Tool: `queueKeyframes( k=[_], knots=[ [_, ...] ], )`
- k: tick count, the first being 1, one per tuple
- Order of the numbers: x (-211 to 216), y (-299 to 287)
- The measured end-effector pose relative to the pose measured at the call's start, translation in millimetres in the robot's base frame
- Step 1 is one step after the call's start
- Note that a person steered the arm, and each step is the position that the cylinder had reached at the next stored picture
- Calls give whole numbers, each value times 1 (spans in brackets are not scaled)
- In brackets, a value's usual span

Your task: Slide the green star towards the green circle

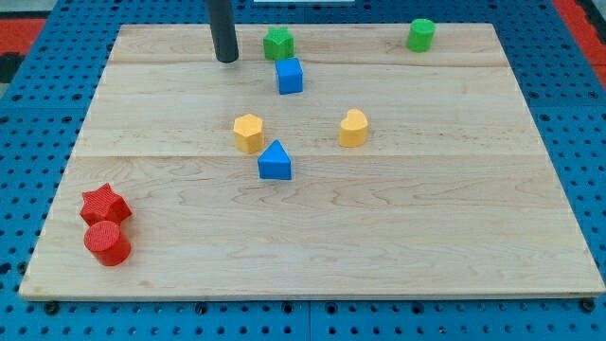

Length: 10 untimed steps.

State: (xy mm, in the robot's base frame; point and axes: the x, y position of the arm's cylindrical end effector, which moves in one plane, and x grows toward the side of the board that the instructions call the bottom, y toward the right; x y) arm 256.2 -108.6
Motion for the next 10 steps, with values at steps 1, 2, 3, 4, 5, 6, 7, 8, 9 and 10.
queueKeyframes(
  k=[1,2,3,4,5,6,7,8,9,10],
  knots=[
    [-12,55],
    [-14,70],
    [-32,45],
    [-44,79],
    [-37,136],
    [-20,160],
    [-4,170],
    [2,188],
    [5,188],
    [5,187]
  ],
)
